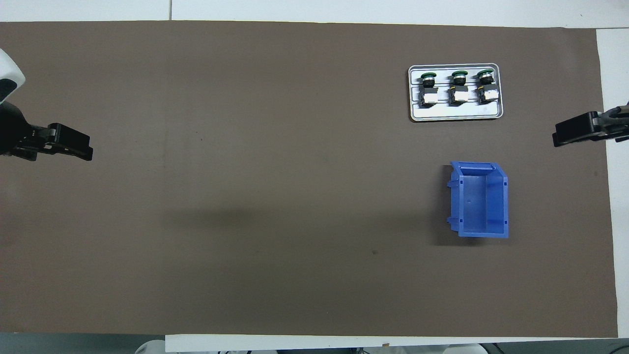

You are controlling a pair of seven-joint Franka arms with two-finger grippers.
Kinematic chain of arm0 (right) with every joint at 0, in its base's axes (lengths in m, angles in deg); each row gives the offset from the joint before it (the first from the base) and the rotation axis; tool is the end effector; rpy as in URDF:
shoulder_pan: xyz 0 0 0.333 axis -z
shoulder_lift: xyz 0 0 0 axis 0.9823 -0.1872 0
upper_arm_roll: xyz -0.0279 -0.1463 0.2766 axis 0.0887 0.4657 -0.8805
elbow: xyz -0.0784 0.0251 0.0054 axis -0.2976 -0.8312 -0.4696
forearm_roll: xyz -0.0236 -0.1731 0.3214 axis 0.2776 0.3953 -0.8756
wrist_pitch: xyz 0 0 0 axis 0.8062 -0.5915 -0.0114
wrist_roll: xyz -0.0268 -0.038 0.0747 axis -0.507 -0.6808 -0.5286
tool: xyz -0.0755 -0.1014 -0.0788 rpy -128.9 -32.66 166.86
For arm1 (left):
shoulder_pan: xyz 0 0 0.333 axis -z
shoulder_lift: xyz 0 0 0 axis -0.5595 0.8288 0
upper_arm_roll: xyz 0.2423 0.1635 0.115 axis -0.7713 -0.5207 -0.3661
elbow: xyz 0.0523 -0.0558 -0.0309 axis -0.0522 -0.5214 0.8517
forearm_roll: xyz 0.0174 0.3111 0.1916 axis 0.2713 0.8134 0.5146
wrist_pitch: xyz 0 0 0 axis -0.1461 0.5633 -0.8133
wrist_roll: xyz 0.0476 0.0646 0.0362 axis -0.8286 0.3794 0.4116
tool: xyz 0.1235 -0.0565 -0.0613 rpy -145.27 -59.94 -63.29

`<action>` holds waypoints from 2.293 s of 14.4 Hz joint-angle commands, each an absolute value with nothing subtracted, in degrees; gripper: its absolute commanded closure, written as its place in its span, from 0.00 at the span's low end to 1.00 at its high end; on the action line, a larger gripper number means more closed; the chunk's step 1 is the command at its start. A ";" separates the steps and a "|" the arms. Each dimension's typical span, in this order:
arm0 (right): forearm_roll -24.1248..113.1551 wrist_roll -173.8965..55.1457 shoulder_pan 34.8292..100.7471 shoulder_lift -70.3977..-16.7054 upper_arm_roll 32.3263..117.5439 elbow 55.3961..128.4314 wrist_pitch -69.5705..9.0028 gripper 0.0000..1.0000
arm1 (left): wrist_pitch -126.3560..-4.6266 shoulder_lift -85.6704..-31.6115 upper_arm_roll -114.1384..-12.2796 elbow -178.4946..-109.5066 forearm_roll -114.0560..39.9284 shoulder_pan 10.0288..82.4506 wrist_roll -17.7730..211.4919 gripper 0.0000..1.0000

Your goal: Place and press button with both arms

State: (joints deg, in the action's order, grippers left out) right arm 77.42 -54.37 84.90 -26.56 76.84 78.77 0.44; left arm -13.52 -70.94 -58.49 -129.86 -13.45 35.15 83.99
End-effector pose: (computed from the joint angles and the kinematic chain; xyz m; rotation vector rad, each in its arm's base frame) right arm 0.5097 -0.0091 0.5887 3.0982 0.0699 -0.0587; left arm 0.4933 -0.0828 0.5582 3.1206 -0.1716 -0.1759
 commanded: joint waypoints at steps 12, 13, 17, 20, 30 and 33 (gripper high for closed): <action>77.57 -57.96 85.45 -23.11 76.69 84.13 -3.80 0.00 | -14.38 -71.34 -58.41 -130.43 -13.07 34.81 83.35 0.00; 77.57 -58.49 85.37 -22.59 76.69 85.18 -6.35 0.00 | -14.38 -71.34 -58.50 -130.43 -13.07 34.81 83.35 0.00; 77.48 -57.80 84.05 -22.84 76.69 87.48 -12.79 0.02 | -14.38 -71.34 -58.42 -130.43 -13.07 34.81 83.35 0.00; 76.52 -55.25 84.05 -24.77 76.69 87.48 -16.73 0.01 | -14.38 -71.34 -58.41 -130.43 -13.07 34.81 83.35 0.00; 73.17 -54.45 85.72 -32.95 76.86 87.48 -27.19 0.01 | -14.38 -71.34 -58.41 -130.43 -13.07 34.81 83.35 0.00; 73.17 -54.37 85.46 -36.46 76.86 86.95 -32.55 0.01 | -14.38 -71.34 -58.41 -130.43 -13.07 34.81 83.35 0.00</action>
State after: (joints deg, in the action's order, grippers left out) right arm 74.02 -55.08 85.20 -34.30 77.27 87.31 -29.25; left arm -13.52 -70.94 -58.49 -129.86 -13.45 35.15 83.99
